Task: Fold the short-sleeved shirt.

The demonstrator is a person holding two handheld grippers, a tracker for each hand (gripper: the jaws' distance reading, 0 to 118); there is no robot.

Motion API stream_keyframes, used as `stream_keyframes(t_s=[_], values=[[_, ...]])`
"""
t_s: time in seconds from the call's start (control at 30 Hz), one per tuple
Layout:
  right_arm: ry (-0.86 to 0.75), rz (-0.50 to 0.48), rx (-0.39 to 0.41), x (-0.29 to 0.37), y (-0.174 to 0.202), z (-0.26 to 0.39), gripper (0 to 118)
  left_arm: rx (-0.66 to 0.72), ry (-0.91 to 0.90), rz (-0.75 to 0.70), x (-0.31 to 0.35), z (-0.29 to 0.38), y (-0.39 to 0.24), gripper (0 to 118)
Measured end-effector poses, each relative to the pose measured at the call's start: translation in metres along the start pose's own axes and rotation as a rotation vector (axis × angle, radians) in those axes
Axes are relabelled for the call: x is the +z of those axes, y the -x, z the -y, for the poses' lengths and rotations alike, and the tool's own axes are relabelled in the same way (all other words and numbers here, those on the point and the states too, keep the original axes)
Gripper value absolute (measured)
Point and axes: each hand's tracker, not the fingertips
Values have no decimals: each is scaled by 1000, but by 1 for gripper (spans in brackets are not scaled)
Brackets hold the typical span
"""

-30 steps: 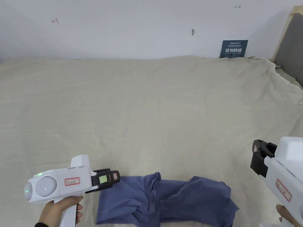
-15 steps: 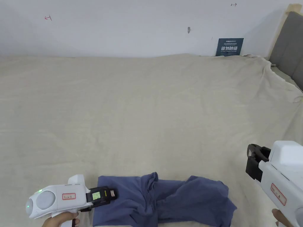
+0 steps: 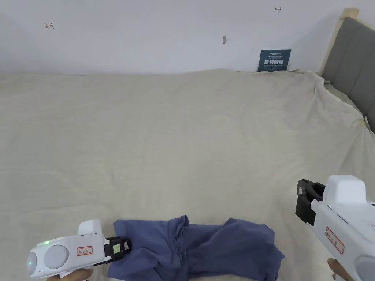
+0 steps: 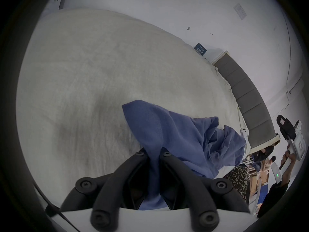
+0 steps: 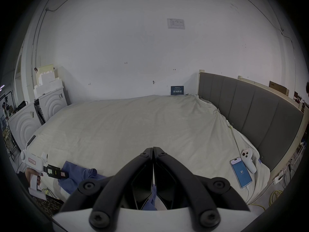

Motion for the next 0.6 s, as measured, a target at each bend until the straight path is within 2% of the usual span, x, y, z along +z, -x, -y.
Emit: stream_keyframes(t_s=[0.13, 0.4, 0.5, 0.6], values=[[-6, -7, 2, 1, 0, -3, 0, 6, -26, 10, 26, -8, -2, 8], [-20, -21, 0, 1, 0, -6, 0, 33, -71, -147, 92, -16, 33, 8], [-20, -26, -1, 1, 0, -5, 0, 29, -66, -165, 109, -20, 25, 8], [-18, -31, -9, 0, -1, -4, 0, 4, -62, -163, 115, -23, -10, 8]])
